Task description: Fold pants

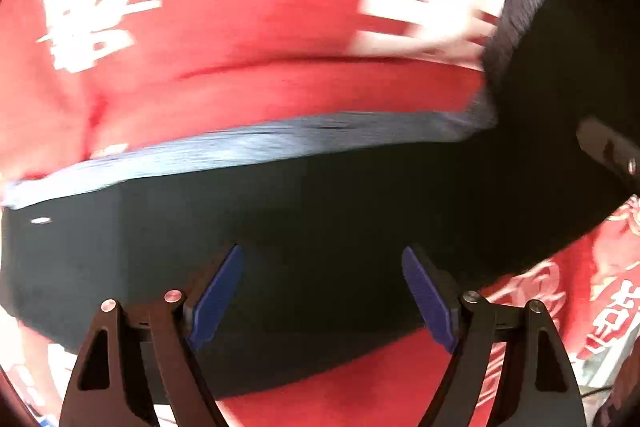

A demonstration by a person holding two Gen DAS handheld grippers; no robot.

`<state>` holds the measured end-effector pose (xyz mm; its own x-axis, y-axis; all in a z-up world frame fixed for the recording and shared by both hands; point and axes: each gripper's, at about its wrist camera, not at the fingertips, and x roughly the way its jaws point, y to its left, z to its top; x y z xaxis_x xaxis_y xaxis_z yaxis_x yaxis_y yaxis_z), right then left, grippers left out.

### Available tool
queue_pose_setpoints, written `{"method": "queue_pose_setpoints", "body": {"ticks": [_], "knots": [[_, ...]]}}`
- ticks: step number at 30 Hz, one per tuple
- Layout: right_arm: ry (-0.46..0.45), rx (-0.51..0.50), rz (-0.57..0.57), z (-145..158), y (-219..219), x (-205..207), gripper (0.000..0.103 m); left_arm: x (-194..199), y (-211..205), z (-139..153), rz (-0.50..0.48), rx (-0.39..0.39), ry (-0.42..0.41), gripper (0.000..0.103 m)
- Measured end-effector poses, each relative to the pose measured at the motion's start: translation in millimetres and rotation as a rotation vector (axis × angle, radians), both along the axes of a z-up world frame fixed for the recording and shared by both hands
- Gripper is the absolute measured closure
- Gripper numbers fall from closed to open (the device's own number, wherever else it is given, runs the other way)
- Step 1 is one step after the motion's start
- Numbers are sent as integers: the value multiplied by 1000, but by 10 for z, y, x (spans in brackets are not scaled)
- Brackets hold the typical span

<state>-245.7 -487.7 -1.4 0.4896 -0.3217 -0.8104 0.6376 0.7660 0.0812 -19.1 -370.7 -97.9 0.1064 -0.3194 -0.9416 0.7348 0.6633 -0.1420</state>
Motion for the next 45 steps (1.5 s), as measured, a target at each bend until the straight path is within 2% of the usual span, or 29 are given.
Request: {"method": "queue_pose_setpoints", "body": {"ticks": [1,5,9,11,12,14,16,19,22,24,27,30,33,35,36,37,39,42,45], "knots": [[36,-29,31,-33,155,152,88,137,147,-1,19,20,-11,7],[143,-92,146,-315,708,622,86,671,780,-63,138,101,-72,7],[289,-143,245,-866,1289,996,83,1074,1249,-135,248,134,-79,7],[373,-230,289,-1130,1554,1083,78,1151,1407,-178,273,144,-77,7],[423,-310,313,-1228,1692,1122,73,1152,1490,-199,280,146,-77,7],[463,-396,364,-1291,1883,1140,64,1002,1602,-189,284,141,-69,7],[447,-411,431,-1226,2034,1077,54,1074,1561,-266,280,130,-51,7],[391,-328,470,-1021,2040,911,52,969,1524,-125,243,91,-19,7],[296,-174,384,-782,1721,727,52,817,1299,-2,147,29,17,7],[268,-146,338,-686,1549,683,52,724,1196,34,119,24,18,7],[254,-212,426,-624,1572,793,52,685,1164,-9,151,31,46,7],[278,-314,534,-715,1753,939,52,728,1281,-94,220,50,70,7],[306,-340,566,-887,1823,1105,52,750,1413,-160,253,78,75,7],[343,-342,581,-1051,1804,1225,56,748,1487,-193,263,95,76,7],[354,-306,589,-1105,1756,1282,86,748,1532,-204,271,104,78,7],[361,-259,582,-1114,1702,1317,97,745,1566,-203,276,105,79,7],[326,-204,553,-1010,1584,1330,98,735,1631,-188,285,106,76,7],[270,-200,574,-756,1635,1263,97,722,1705,-159,297,103,74,7],[311,-209,628,-826,1858,1247,97,725,1737,-162,310,114,76,7]]}}
